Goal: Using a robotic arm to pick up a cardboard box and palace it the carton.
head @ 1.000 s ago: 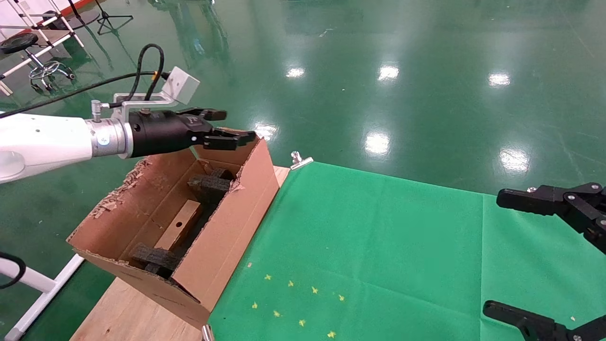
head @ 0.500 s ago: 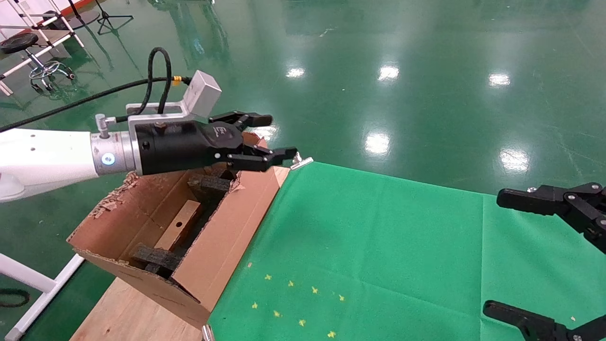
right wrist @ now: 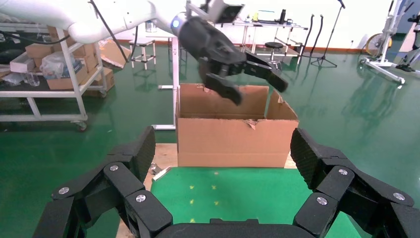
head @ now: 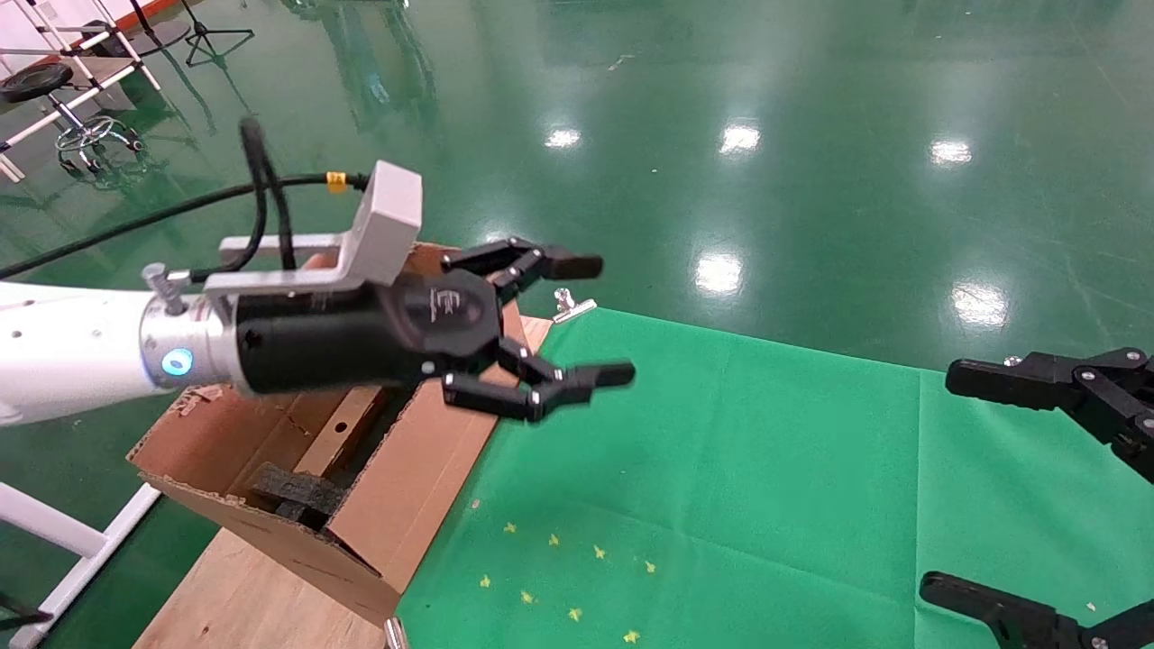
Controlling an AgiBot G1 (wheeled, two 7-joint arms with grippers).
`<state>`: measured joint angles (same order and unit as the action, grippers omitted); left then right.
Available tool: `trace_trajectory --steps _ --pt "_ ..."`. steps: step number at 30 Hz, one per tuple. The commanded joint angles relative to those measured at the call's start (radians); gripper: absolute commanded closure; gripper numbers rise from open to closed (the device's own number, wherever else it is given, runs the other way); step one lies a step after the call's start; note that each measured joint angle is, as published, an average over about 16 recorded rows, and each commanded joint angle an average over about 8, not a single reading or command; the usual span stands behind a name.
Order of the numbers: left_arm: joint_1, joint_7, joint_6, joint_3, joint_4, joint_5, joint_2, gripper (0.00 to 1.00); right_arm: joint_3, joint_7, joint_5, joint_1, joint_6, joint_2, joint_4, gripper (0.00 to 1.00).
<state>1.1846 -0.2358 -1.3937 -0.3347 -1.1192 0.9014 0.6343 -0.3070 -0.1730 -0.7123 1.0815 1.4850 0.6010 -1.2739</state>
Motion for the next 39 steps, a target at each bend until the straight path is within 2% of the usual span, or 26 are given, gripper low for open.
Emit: trace_trajectory --steps 1,10,16,39 --pt "-0.021 0.009 -0.019 0.01 -0.031 -0.032 -0.004 0.0 0.0 0.0 0.0 0.0 0.0 0.0 0.0 0.0" --pt "-0.104 0.045 -0.097 0.052 -0.157 -0.162 -0.022 0.0 0.0 0.0 0.0 0.0 0.0 0.0 0.0 0.0" --pt "-0.128 0.054 -0.119 0.065 -0.192 -0.2 -0.027 0.0 0.0 0.0 0.001 0.0 -0.001 0.0 0.0 0.0" --pt "-0.113 0.049 -0.103 0.056 -0.167 -0.175 -0.024 0.0 0.0 0.0 0.001 0.0 -0.001 0.0 0.0 0.0"
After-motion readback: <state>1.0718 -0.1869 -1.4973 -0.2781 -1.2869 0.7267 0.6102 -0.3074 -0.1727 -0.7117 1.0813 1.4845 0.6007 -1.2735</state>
